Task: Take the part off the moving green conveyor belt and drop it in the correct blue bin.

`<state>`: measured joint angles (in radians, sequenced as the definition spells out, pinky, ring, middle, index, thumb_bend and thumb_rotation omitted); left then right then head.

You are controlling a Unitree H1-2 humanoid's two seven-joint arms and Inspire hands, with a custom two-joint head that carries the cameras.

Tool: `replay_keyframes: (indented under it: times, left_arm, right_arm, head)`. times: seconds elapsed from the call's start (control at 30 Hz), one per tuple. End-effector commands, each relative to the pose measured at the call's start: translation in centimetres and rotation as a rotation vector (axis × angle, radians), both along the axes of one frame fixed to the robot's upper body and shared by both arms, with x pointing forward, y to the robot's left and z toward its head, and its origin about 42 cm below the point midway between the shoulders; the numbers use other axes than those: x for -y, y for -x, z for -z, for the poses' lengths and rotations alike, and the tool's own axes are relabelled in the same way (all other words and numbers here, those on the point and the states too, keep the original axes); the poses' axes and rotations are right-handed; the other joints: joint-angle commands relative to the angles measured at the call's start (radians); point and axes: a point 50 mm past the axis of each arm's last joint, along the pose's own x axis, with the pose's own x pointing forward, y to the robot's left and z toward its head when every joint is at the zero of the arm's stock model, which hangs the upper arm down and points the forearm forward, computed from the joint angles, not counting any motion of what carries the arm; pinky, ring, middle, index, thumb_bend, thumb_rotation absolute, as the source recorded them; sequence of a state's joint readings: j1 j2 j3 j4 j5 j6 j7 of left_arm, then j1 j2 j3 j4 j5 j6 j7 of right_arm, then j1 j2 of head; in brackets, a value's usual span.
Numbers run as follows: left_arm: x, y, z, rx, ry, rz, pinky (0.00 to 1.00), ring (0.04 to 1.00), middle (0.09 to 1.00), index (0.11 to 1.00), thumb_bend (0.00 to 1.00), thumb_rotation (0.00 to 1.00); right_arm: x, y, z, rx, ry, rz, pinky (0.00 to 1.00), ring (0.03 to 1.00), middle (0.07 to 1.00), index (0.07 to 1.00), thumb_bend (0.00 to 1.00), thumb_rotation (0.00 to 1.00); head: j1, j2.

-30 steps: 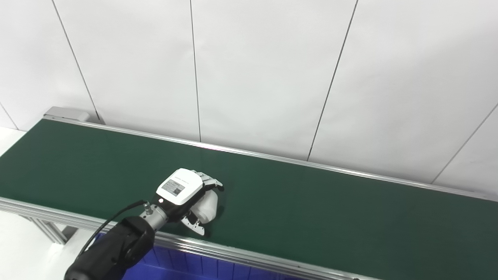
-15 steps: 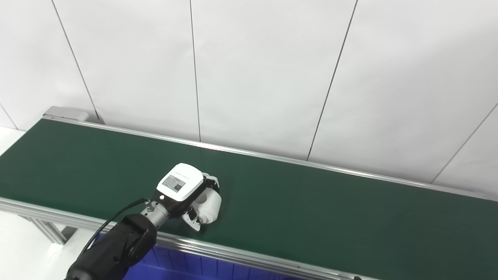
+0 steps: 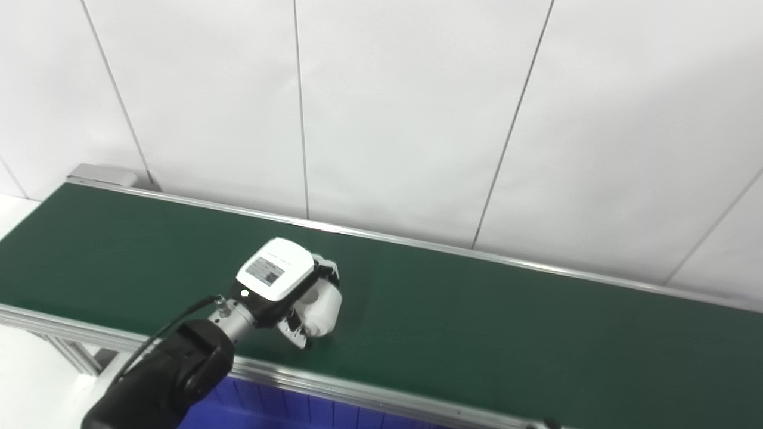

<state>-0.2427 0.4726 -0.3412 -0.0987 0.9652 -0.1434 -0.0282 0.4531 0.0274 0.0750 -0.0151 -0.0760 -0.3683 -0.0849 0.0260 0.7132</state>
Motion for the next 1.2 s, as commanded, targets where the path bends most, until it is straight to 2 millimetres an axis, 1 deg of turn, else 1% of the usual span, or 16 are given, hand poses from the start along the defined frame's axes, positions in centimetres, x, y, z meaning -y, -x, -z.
replay_keyframes:
  times: [0.0,0.1,0.13,0.17,0.3,0.43,0.47,0.6,0.77,0.8,0.87,0.9,0.97,1.07,1.13,1.17]
  left_arm:
    - [-0.9,0.8,-2.0,0.041,0.030,-0.002,0.42,0.409,0.445,0.511,0.52,0.00]
    - [-1.1,2.9,-2.2,0.017,0.059,-0.002,0.43,0.409,0.438,0.516,0.52,0.00]
    - [-1.1,3.3,-2.3,0.012,0.061,-0.003,0.43,0.406,0.436,0.517,0.52,0.00]
    - [-1.2,4.0,-2.0,-0.003,0.069,-0.008,0.43,0.404,0.435,0.518,0.52,0.00]
    - [-1.9,6.3,-0.8,-0.055,0.077,-0.028,0.42,0.395,0.438,0.519,0.52,0.00]
    - [-2.9,8.0,0.5,-0.106,0.079,-0.065,0.39,0.392,0.430,0.522,0.52,0.00]
    - [-3.2,8.3,0.8,-0.118,0.081,-0.075,0.38,0.384,0.425,0.520,0.52,0.00]
    - [-3.9,8.8,1.6,-0.152,0.052,-0.116,0.43,0.414,0.444,0.517,0.52,0.00]
    - [-4.7,9.3,2.7,-0.216,0.007,-0.174,0.34,0.355,0.407,0.510,0.52,0.00]
    - [-4.8,9.4,2.8,-0.243,-0.006,-0.194,0.35,0.371,0.409,0.510,0.52,0.00]
    - [-5.0,9.5,2.9,-0.287,-0.030,-0.218,0.45,0.462,0.466,0.499,0.52,0.00]
    - [-5.0,9.5,3.0,-0.321,-0.055,-0.226,0.46,0.471,0.472,0.497,0.52,0.00]
    - [-5.1,9.5,3.0,-0.376,-0.094,-0.231,0.41,0.455,0.467,0.501,0.52,0.00]
    - [-4.9,9.4,2.9,-0.458,-0.138,-0.243,0.31,0.382,0.430,0.511,0.52,0.00]
    - [-4.8,9.4,2.7,-0.473,-0.138,-0.256,0.34,0.409,0.441,0.514,0.52,0.00]
    - [-4.7,9.4,2.6,-0.468,-0.125,-0.257,0.43,0.478,0.472,0.501,0.52,0.00]
  right_arm:
    - [0.0,-0.4,-1.4,0.032,-0.001,-0.008,0.74,0.772,0.840,0.926,0.80,1.00]
    - [0.4,-0.8,-2.3,0.033,-0.006,-0.015,0.73,0.768,0.833,0.929,0.80,1.00]
    - [0.5,-1.0,-2.5,0.034,-0.006,-0.018,0.73,0.764,0.830,0.929,0.80,1.00]
    - [0.7,-1.2,-2.8,0.032,-0.004,-0.019,0.73,0.762,0.829,0.929,0.80,1.00]
    - [1.2,-2.0,-3.8,0.027,0.005,-0.018,0.70,0.748,0.813,0.905,0.83,0.99]
    - [1.5,-2.6,-4.5,0.030,0.003,-0.019,0.69,0.738,0.806,0.883,0.83,0.98]
    - [1.6,-2.6,-4.6,0.029,0.000,-0.019,0.69,0.734,0.804,0.878,0.84,0.97]
    - [1.8,-2.8,-4.9,0.028,-0.005,-0.024,0.69,0.727,0.798,0.874,0.84,0.97]
    - [1.8,-2.8,-4.7,0.022,-0.008,-0.028,0.69,0.734,0.803,0.875,0.83,0.97]
    - [1.8,-2.8,-4.7,0.021,-0.010,-0.027,0.69,0.734,0.804,0.874,0.83,0.96]
    - [1.8,-2.8,-4.7,0.020,-0.008,-0.024,0.69,0.731,0.801,0.872,0.83,0.96]
    - [1.8,-2.8,-4.6,0.022,-0.003,-0.027,0.69,0.730,0.801,0.872,0.83,0.96]
    - [1.9,-2.8,-4.5,0.022,0.003,-0.030,0.69,0.735,0.803,0.881,0.81,0.97]
    - [1.8,-2.8,-4.5,0.023,-0.001,-0.029,0.69,0.733,0.800,0.875,0.82,0.96]
    - [1.8,-2.7,-4.6,0.022,0.000,-0.027,0.69,0.733,0.797,0.872,0.83,0.96]
    - [1.7,-2.7,-4.6,0.023,0.002,-0.026,0.69,0.733,0.797,0.871,0.83,0.96]
  head:
    - [0.007,0.035]
    - [0.014,0.091]
    - [0.014,0.091]
    - [0.022,0.114]
    - [0.041,0.150]
    - [0.055,0.170]
    - [0.056,0.173]
    - [0.052,0.167]
    - [0.047,0.162]
    - [0.046,0.159]
    - [0.043,0.159]
    - [0.041,0.158]
    - [0.040,0.158]
    - [0.034,0.159]
    - [0.032,0.161]
    - [0.029,0.163]
